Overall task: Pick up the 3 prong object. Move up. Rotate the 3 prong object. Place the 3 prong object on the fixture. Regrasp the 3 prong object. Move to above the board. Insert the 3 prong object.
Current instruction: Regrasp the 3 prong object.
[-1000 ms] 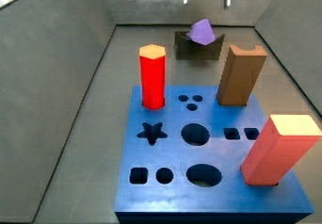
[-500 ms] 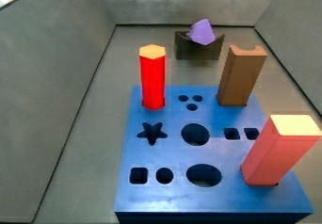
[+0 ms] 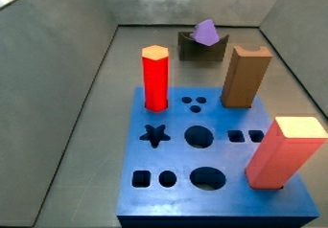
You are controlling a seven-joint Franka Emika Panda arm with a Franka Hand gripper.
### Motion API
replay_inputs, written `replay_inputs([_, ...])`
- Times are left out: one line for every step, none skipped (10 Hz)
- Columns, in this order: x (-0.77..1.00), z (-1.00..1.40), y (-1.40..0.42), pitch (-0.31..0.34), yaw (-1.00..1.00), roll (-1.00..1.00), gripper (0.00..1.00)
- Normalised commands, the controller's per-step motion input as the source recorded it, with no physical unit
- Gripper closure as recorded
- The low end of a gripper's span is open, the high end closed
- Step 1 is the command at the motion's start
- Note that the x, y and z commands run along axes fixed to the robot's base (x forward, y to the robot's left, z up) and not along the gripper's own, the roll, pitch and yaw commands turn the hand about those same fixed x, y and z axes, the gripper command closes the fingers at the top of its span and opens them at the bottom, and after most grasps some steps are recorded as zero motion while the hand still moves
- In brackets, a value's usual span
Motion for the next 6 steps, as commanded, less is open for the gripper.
replay_inputs([0.0, 0.03, -0.05, 0.036, 0.04, 1.0, 0.0])
replay_inputs([-0.01, 0.01, -0.03, 0.033, 0.04, 1.0, 0.0])
replay_inputs([0.0, 0.0, -0.02, 0.03, 0.04, 1.0, 0.0])
replay_inputs([0.0, 0.01, -0.02, 0.029, 0.04, 1.0, 0.0])
replay_inputs([0.0, 0.01, -0.02, 0.028, 0.04, 1.0, 0.0])
replay_inputs([0.0, 0.01, -0.02, 0.028, 0.04, 1.0, 0.0])
